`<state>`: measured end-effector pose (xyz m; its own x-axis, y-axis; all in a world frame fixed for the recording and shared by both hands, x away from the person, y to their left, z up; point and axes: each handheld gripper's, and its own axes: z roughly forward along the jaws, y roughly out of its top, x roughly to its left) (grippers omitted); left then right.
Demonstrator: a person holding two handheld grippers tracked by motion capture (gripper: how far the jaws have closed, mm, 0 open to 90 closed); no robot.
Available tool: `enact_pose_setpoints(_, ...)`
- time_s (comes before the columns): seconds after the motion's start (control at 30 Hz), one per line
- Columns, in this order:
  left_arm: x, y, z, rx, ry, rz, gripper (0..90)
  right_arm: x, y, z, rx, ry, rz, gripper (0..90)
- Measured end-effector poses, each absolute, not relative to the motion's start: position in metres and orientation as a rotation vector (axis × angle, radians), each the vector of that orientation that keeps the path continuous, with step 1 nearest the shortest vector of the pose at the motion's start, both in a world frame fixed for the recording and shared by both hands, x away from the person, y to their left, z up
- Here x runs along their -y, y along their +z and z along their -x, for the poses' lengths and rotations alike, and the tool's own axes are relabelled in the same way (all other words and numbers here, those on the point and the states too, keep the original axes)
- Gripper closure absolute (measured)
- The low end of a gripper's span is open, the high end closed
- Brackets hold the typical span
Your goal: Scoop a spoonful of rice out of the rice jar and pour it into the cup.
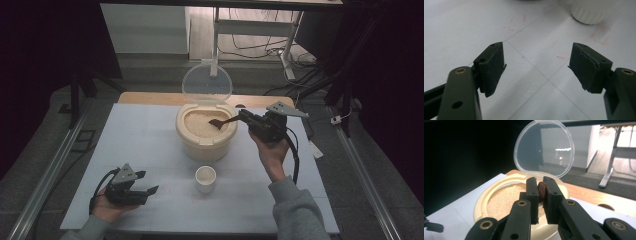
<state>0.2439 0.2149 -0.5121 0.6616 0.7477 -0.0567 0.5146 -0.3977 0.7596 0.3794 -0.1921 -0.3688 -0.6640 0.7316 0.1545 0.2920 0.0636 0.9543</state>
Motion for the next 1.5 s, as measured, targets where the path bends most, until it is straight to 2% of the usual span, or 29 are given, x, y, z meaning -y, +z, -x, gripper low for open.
enact_pose_setpoints(0.97, -0.215, -0.512, -0.244, -0.973, 0.379, -2.088, 27.8, 0.203, -0.397, -0.395, -1.886, 1.874, -1.544, 83.2)
enact_pose_setpoints(1.5, -0.216, -0.512, -0.244, -0.972, 0.380, -2.089, 27.8, 0.209, -0.406, -0.399, -1.818, 1.982, -1.692, 83.6)
